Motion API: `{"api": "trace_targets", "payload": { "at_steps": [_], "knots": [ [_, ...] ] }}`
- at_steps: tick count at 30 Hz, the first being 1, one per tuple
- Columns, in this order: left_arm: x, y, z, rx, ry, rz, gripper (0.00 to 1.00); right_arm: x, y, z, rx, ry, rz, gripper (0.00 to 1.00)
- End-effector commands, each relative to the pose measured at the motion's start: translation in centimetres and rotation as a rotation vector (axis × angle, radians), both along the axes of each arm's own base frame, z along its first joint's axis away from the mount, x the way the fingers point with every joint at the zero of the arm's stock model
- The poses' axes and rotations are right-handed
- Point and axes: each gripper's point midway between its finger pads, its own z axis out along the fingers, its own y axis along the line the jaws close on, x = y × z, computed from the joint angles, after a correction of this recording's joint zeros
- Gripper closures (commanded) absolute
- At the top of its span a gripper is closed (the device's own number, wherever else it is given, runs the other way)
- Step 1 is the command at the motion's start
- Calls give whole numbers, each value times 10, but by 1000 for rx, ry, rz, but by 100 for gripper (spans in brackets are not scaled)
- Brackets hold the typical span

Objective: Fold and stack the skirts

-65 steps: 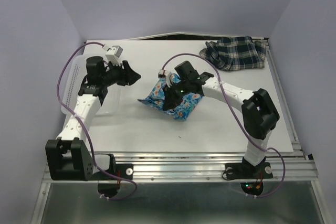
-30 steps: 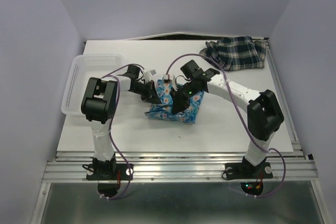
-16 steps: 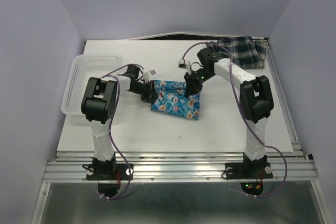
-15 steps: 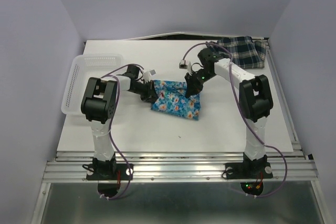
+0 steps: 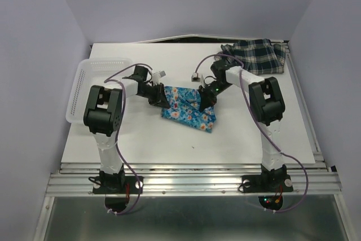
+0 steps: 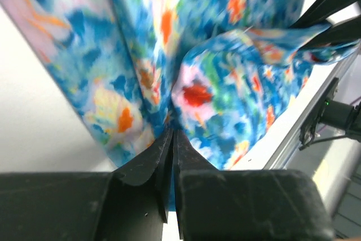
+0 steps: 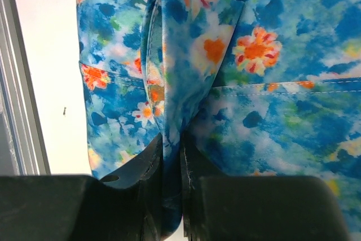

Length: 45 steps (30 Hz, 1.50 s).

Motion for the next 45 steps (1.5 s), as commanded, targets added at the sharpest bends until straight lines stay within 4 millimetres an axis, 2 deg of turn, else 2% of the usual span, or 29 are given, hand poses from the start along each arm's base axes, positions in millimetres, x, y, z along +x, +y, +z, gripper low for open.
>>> {"api": "trace_targets", "payload": {
  "at_steps": [1, 2, 5, 10, 11, 14, 19, 22, 24, 27, 28, 31, 36, 45],
  "knots": [
    [35, -3, 68, -36, -207, 15, 82, -9, 4, 28, 55, -43, 45, 99],
    [39, -5, 74, -50, -217, 13, 82, -13, 2, 26, 53, -38, 51, 99],
    [46, -10, 74, -76, -204, 15, 82, -17, 1, 25, 51, -27, 48, 99],
    [55, -16, 62, -97, -166, 40, 82, -18, 2, 30, 62, -27, 46, 99],
    [56, -17, 53, -97, -144, 40, 82, -19, 2, 31, 62, -21, 43, 99],
    [56, -20, 46, -101, -128, 34, 83, -17, 3, 32, 64, -20, 40, 99],
    [44, -22, 29, -74, -106, 20, 83, -19, 6, 33, 61, -18, 52, 99],
    [43, -19, 7, -21, -72, 33, 83, -23, 9, 39, 66, -13, 65, 99],
    [42, -14, -15, 20, -22, 50, 85, -21, 11, 49, 76, -19, 68, 99],
    [39, -11, -29, 47, -5, 52, 86, -21, 16, 58, 83, -10, 80, 99],
    [39, -9, -30, 56, -11, 54, 86, -13, 19, 67, 94, -40, 82, 99],
    [41, -5, -32, 81, -25, 62, 88, -2, 22, 71, 91, -60, 95, 99],
    [39, -5, -38, 79, 4, 61, 88, 9, 23, 60, 65, -57, 125, 98],
    [32, -3, -35, 86, 2, 59, 88, 33, 15, 18, -3, -103, 123, 97]
  ]
}}
